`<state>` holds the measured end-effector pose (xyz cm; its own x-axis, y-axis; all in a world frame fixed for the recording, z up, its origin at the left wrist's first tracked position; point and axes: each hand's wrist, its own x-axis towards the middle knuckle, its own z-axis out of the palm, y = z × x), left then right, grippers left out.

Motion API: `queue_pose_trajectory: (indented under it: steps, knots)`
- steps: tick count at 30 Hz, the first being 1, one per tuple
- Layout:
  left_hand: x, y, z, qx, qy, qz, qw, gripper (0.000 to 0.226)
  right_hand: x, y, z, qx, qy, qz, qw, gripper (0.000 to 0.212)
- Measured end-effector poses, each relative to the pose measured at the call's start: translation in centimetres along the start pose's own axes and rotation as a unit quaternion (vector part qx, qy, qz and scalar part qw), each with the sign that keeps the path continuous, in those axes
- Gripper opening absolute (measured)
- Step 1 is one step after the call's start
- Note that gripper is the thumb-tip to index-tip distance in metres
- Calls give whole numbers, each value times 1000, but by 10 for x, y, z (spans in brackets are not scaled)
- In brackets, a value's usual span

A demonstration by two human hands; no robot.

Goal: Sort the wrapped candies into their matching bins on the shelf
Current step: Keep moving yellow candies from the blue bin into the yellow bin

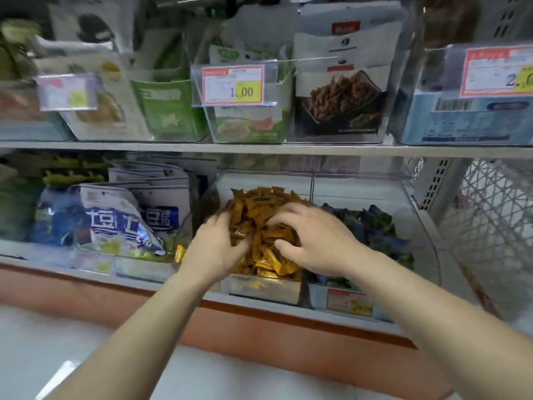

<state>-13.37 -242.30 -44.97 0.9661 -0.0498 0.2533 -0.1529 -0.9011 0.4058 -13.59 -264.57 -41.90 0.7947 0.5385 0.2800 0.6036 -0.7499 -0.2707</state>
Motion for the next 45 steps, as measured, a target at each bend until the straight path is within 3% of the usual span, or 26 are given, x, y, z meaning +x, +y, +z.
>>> queue_pose_trajectory:
  steps: [2, 4, 7, 15, 22, 27, 30, 33, 36, 38, 42, 45]
  knots:
    - [-4, -14, -3, 19, -9, -14, 1000, 62, 28, -4, 7, -19, -109, -33, 993, 48]
    - [-9, -25, -9, 67, 6, -5, 998, 59, 56, -4, 16, -58, -223, -43, 972, 66]
    - [-16, -37, -20, 110, 38, 21, 993, 51, 92, -4, 35, -111, -290, -44, 949, 90]
    - [-31, -59, -24, 70, 13, 32, 997, 49, 128, 1, 54, -169, -175, -9, 970, 72]
    - [-24, -44, 6, 40, -62, 67, 995, 69, 109, 0, 33, -178, -112, 56, 976, 56]
    - [-20, -29, -1, -15, -61, 145, 987, 59, 102, -14, 23, -12, -69, 57, 996, 39]
    - [-24, -45, -26, -25, 24, 136, 990, 40, 107, -33, 25, 156, -53, 42, 985, 21]
    - [-34, -77, -43, -3, 91, 58, 994, 41, 117, -56, 38, 195, -105, -16, 975, 23]
    - [-45, -102, -41, 41, 48, -13, 998, 67, 126, -73, 64, 107, -236, -60, 964, 31]
    - [-47, -109, -40, 29, 35, -18, 999, 72, 129, -79, 79, 26, -308, -69, 949, 40]
    - [-42, -100, -34, 37, 23, 3, 999, 82, 130, -76, 82, -67, -356, -68, 930, 44]
    - [-40, -92, -20, 104, 22, -6, 994, 81, 124, -67, 70, -77, -355, -65, 929, 32]
